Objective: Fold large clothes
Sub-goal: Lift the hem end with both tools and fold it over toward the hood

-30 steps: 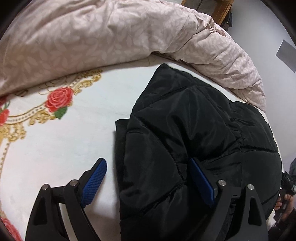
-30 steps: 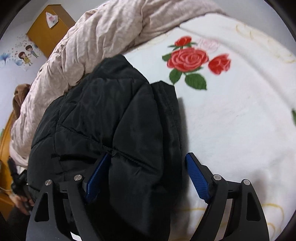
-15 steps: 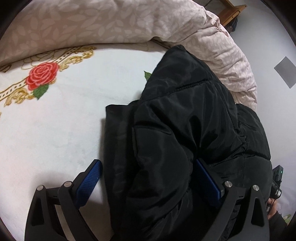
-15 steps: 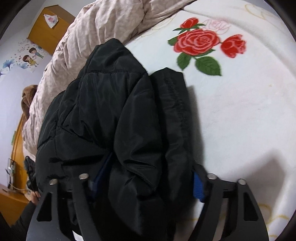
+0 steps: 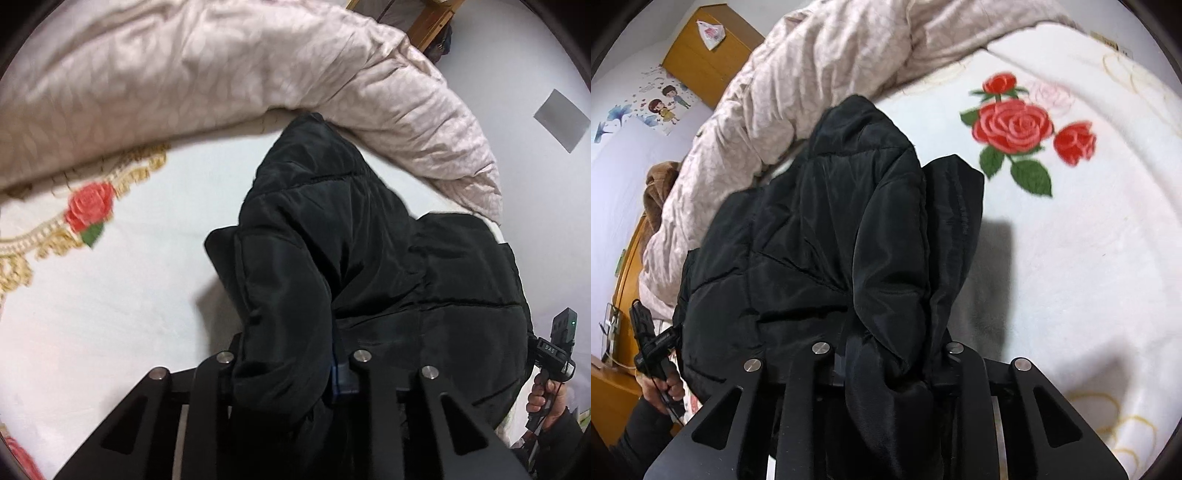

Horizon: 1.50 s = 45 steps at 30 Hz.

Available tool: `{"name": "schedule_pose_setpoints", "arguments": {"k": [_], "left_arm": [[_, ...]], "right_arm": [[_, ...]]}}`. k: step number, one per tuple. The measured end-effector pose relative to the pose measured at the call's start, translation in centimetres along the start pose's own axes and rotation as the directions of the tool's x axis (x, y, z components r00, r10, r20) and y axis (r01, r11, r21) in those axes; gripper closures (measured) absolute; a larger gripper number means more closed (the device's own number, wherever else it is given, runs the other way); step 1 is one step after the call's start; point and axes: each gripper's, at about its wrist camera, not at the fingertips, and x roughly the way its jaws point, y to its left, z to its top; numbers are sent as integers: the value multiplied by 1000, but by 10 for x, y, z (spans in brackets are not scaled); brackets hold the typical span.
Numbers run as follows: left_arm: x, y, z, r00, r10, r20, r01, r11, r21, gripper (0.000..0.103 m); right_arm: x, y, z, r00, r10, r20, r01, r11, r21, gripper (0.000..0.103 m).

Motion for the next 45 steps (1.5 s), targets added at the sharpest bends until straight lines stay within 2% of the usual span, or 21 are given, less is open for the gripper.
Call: {"name": "schedule_pose_setpoints", "arguments": {"k": [5, 12, 16, 22, 33, 45], "left_arm": [[-38, -17, -3, 999, -7, 49, 5, 999, 34, 77], [-80, -25, -32, 996, -30, 80, 27, 999, 48, 78], [-93, -25, -46, 996, -34, 84, 30, 998, 50, 78], [-102, -22, -52, 996, -28, 89, 24, 999, 46, 78], [-112, -1, -16, 991, 1, 136, -10, 998, 64, 78], [-87, 42, 63, 984, 47, 173, -59, 996, 64, 77]], "right_arm": [[-34, 11, -10, 999, 21, 41, -20, 1000, -20, 79], [-78, 19, -45, 995, 59, 75, -58, 998, -12, 79], [-87, 22, -57, 995, 64, 71, -64, 998, -11, 79], [-90, 30, -58, 995, 73, 73, -72, 997, -25, 79], [-68, 64, -30, 989, 114, 91, -108, 992, -66, 79], [-4, 116, 27, 987, 130, 89, -120, 987, -111, 79]]}}
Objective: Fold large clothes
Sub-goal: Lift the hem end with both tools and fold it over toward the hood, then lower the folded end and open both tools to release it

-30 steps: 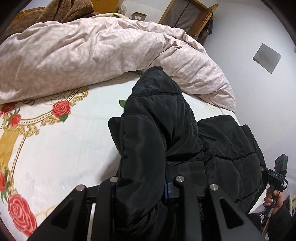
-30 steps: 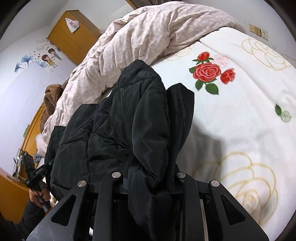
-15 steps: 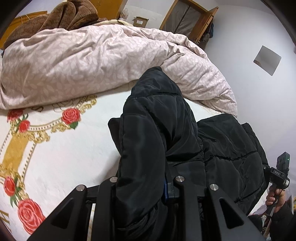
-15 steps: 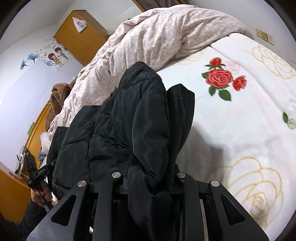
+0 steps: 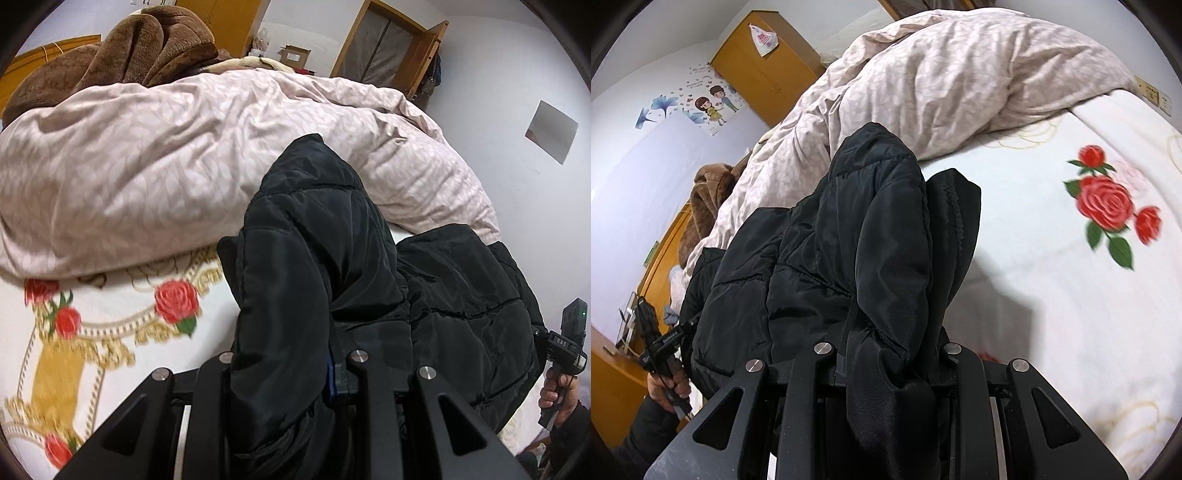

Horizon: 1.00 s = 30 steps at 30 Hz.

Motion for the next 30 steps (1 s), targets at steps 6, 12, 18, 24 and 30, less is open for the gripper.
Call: {"name": "schedule_pose_setpoints", "arguments": {"k": [6, 12, 18, 24, 30], "left_arm": [[38, 23, 25, 1000, 22, -9, -22, 1000, 9, 77], [86, 50, 14, 996, 53, -69, -55, 998, -33, 76], [107, 71, -9, 995, 55, -84, -63, 994, -94, 65], [89, 76, -9, 993, 71, -98, -83, 988, -128, 54], [51, 67, -8, 993, 112, -31, -115, 987, -110, 47]], "right_arm": [[42, 2, 15, 1000, -4, -18, 4, 1000, 2, 78], [93, -14, 8, 995, -48, -91, 49, 999, 16, 76], [110, -32, 0, 988, -65, -142, 70, 997, 27, 61], [90, -31, -1, 987, -86, -134, 95, 994, 59, 51], [43, -2, 6, 980, -196, 15, 197, 980, -26, 51]]}}
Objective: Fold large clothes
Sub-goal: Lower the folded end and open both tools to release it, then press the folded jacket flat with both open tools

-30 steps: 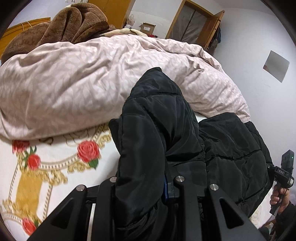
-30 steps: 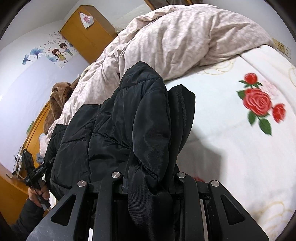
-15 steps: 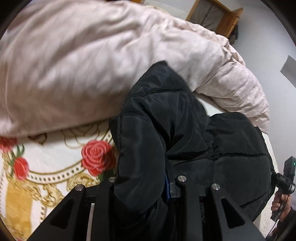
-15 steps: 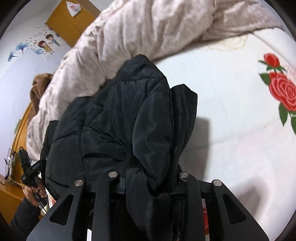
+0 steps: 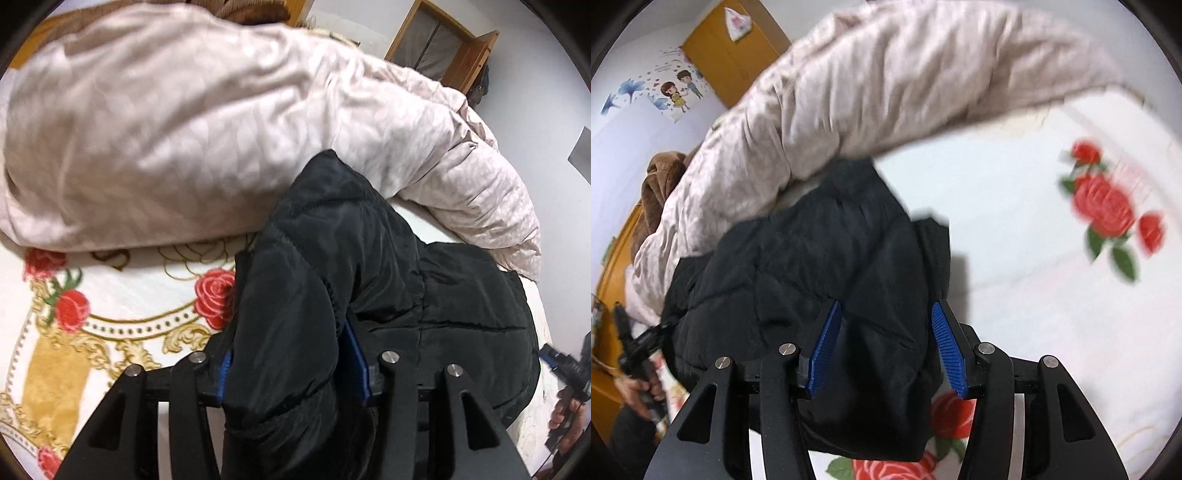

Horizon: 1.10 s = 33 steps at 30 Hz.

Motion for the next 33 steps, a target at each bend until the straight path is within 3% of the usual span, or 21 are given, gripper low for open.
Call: {"name": "schedule_pose_setpoints", "arguments": {"k": [3, 6, 9, 12, 15, 18, 25, 33], "left_arm": [[-10, -10, 11, 995, 69, 72, -70, 997, 24, 46], [-10, -16, 24, 993, 50, 105, -52, 999, 12, 46], [9, -33, 31, 994, 51, 92, -59, 994, 90, 46], [48, -40, 30, 996, 84, 19, -86, 987, 136, 46], [65, -36, 27, 996, 89, 23, -91, 988, 122, 37], [65, -35, 27, 996, 89, 26, -91, 990, 105, 36], [15, -54, 20, 990, 131, 60, -137, 983, 124, 36], [-63, -90, -23, 988, 108, 109, -125, 979, 158, 36]], "right_arm": [[-5, 21, 10, 999, -11, 39, 14, 998, -69, 51], [11, 40, 15, 999, -40, 24, 44, 987, -152, 51], [44, 39, 15, 996, -86, -39, 78, 982, -172, 51], [70, 29, 9, 989, -117, -86, 102, 982, -160, 51], [72, 28, 8, 989, -124, -76, 110, 979, -173, 51], [71, 27, 10, 989, -125, -78, 109, 977, -185, 51], [34, 34, 7, 992, -121, -48, 111, 980, -167, 51], [-28, 63, -31, 997, -77, -4, 75, 978, -196, 51]]}}
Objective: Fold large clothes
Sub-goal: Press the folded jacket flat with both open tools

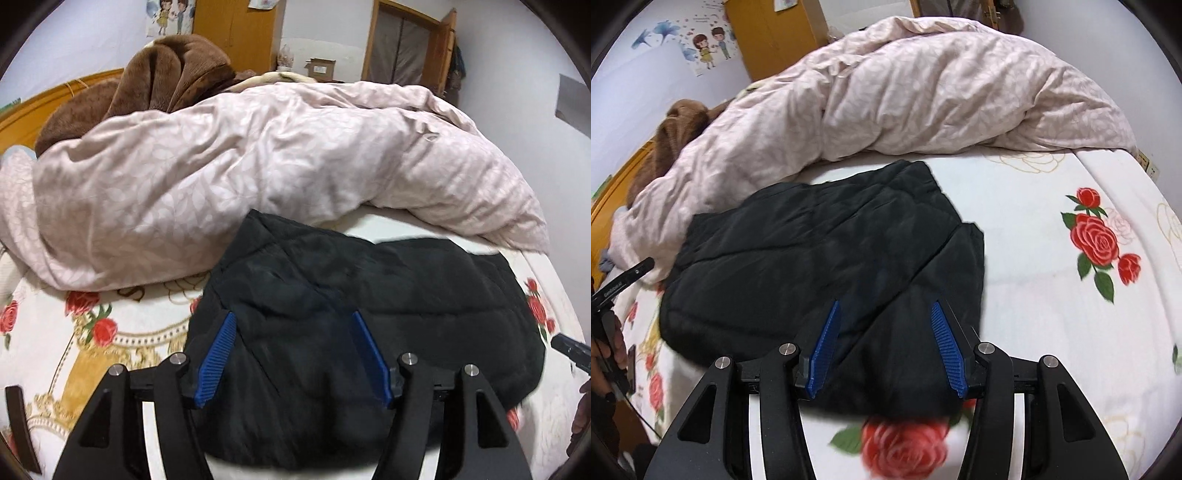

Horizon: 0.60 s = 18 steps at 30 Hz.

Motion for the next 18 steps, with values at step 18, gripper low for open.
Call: {"name": "schedule_pose_setpoints", "arguments": {"k": [18], "left_arm": [[-143, -52, -81, 1000, -2, -6, 2, 1000, 2, 29]], "right_arm": [[-119, 54, -91, 998, 46, 51, -44, 998, -49, 49]]}}
